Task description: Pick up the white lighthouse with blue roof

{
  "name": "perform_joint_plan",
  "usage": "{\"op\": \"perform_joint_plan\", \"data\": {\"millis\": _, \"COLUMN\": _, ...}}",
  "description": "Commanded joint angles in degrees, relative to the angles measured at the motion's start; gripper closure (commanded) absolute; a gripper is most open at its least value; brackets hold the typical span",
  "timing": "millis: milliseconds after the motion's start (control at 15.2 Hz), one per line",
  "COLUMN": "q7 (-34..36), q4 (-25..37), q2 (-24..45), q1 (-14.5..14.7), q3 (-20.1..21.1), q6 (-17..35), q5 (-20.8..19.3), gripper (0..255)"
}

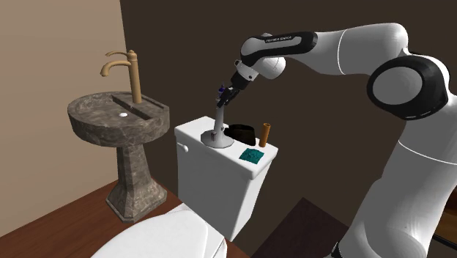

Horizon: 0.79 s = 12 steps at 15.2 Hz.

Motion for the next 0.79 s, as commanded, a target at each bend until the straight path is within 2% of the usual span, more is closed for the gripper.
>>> {"op": "perform_joint_plan", "data": {"millis": 0, "q7": 0.4, "q4": 0.6, "q2": -0.1, "q1": 0.0, "q3": 0.0, "q6": -0.7, "q5": -0.3, "gripper": 255}}
{"op": "perform_joint_plan", "data": {"millis": 726, "q7": 3.7, "q4": 8.7, "q2": -0.2, "q1": -0.3, "q3": -0.4, "q6": -8.3, "q5": -2.1, "gripper": 255}}
